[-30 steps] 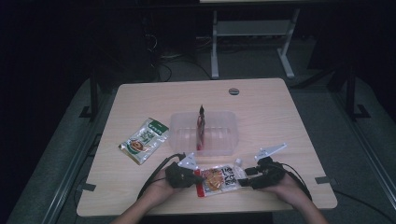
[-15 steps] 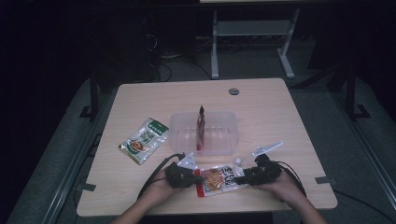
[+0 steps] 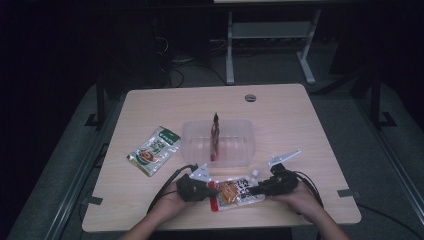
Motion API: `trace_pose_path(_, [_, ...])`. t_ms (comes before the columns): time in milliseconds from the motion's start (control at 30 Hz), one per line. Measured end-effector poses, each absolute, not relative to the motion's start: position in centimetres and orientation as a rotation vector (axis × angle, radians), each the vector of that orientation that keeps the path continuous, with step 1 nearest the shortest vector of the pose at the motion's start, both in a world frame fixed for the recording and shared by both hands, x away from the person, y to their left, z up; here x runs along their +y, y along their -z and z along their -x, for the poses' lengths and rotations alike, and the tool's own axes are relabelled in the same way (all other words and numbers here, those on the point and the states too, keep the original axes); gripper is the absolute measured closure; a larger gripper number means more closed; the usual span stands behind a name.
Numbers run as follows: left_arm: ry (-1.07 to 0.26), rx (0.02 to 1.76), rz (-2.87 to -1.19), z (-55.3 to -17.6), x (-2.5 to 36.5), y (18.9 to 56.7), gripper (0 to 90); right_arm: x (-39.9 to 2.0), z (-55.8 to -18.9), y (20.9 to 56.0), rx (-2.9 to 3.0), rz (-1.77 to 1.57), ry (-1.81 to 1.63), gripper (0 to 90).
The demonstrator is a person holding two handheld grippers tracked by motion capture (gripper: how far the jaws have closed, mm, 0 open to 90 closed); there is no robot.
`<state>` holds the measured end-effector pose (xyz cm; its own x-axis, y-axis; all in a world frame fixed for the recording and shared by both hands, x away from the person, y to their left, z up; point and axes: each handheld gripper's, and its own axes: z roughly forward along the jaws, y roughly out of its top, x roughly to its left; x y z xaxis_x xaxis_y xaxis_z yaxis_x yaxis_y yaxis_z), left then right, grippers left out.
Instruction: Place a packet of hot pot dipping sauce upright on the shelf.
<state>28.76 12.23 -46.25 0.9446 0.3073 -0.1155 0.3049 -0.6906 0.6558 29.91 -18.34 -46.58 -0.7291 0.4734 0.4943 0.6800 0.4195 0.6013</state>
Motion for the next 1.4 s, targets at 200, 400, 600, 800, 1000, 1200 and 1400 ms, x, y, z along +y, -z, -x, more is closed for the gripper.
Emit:
trace_pose_path(200, [-0.005,0.432,-2.366,-28.7,12.2,46.3,90.0,-18.3,-29.7,46.0,-2.396,0.962,1.276,83.2])
trace_pose_path(400, [-0.006,0.431,-2.365,-28.7,12.2,46.3,90.0,-18.2,-29.5,45.2,-2.367,0.887,1.373,88.0])
trace_pose_path(600, [-0.004,0.431,-2.365,-28.7,12.2,46.3,90.0,-18.0,-29.3,44.7,-2.316,0.829,1.428,90.0])
trace_pose_path(800, [0.001,0.431,-2.363,-28.7,12.3,46.3,90.0,-17.3,-28.9,43.7,-2.371,0.772,1.457,90.0])
trace_pose_path(1000, [-0.001,0.432,-2.368,-28.7,12.5,45.9,89.8,-16.9,-28.5,43.1,-2.398,0.739,1.485,90.0])
trace_pose_path(1200, [-0.015,0.415,-2.335,-28.7,13.2,44.7,84.0,-17.1,-28.2,42.3,-2.413,0.725,1.527,90.0])
trace_pose_path(1400, [-0.039,0.407,-2.309,-28.4,14.4,43.7,74.0,-17.1,-27.9,41.6,-2.407,0.712,1.557,90.0])
